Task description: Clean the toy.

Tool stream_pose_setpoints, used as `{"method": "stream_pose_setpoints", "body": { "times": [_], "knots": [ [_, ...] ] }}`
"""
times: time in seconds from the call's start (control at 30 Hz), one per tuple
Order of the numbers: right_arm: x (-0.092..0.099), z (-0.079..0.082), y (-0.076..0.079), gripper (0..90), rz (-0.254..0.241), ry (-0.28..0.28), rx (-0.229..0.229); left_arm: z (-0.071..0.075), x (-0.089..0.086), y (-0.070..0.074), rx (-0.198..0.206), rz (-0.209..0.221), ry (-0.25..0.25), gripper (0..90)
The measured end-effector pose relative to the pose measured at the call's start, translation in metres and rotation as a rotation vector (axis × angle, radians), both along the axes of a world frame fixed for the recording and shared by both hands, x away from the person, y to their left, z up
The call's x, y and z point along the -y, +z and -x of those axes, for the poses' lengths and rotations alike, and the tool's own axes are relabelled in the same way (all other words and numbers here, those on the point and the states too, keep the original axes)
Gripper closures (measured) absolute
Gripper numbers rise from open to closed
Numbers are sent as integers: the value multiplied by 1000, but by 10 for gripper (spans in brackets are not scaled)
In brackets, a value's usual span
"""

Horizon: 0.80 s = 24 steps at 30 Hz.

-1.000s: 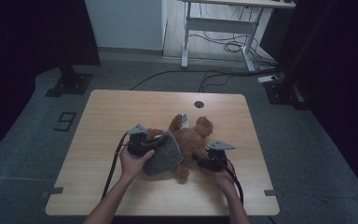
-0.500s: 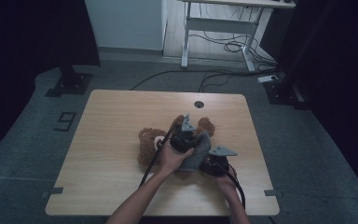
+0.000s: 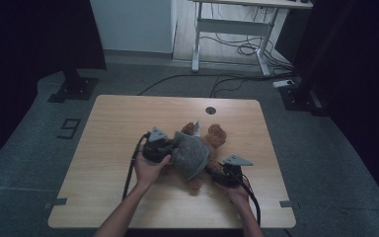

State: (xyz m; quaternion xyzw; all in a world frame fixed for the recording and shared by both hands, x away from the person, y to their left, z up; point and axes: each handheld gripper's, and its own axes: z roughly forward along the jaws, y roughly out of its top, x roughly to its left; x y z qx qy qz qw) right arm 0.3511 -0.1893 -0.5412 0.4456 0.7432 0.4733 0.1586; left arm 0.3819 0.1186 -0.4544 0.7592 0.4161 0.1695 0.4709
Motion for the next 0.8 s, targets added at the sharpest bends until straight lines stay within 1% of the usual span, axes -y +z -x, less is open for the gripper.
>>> {"method": "stream_pose_setpoints", "body": {
  "times": [0.03, 0.07, 0.1, 0.17, 0.23, 0.27, 0.33, 0.4, 0.43, 0.47, 0.5, 0.53, 0.6, 0.7, 0.8],
  "knots": [
    [0, 0, 0, 548, 2, -3, -2, 1, -11, 0, 3, 0, 17, 831],
    [1, 1, 0, 548, -2, -5, -3, 2, -21, -2, -6, 2, 35, 831],
    [1, 1, -1, 548, -8, -4, -7, 1, -30, -7, -24, 0, 49, 832],
    [2, 0, -1, 548, -16, -4, -11, 0, -47, -20, -52, -3, 79, 832],
    [1, 0, -1, 548, -17, -5, -11, -1, -61, -34, -96, 13, 102, 833],
    [1, 0, -1, 548, -15, -5, -10, -1, -66, -39, -110, 13, 111, 834],
    [1, 0, -1, 548, -15, -7, -10, -1, -72, -50, -135, -15, 127, 834],
    [1, 1, -1, 549, -16, -10, -12, -3, -75, -63, -188, -59, 132, 834],
    [1, 1, -1, 550, -18, -12, -13, -5, -76, -71, -216, -75, 128, 834],
    [1, 0, -2, 550, -21, -13, -14, -6, -76, -77, -238, -68, 124, 833],
    [1, 0, -2, 550, -23, -13, -13, -6, -77, -81, -247, -59, 121, 833],
    [2, 1, -2, 550, -23, -12, -14, -6, -77, -82, -242, -55, 120, 832],
    [2, 1, -2, 551, -23, -13, -15, -5, -77, -74, -220, -44, 113, 832],
    [3, 1, -2, 552, -27, -11, -18, -3, -76, -52, -166, -18, 113, 833],
    [5, 0, -2, 555, -36, -14, -22, 1, -74, -30, -107, 19, 103, 835]
  ]
}}
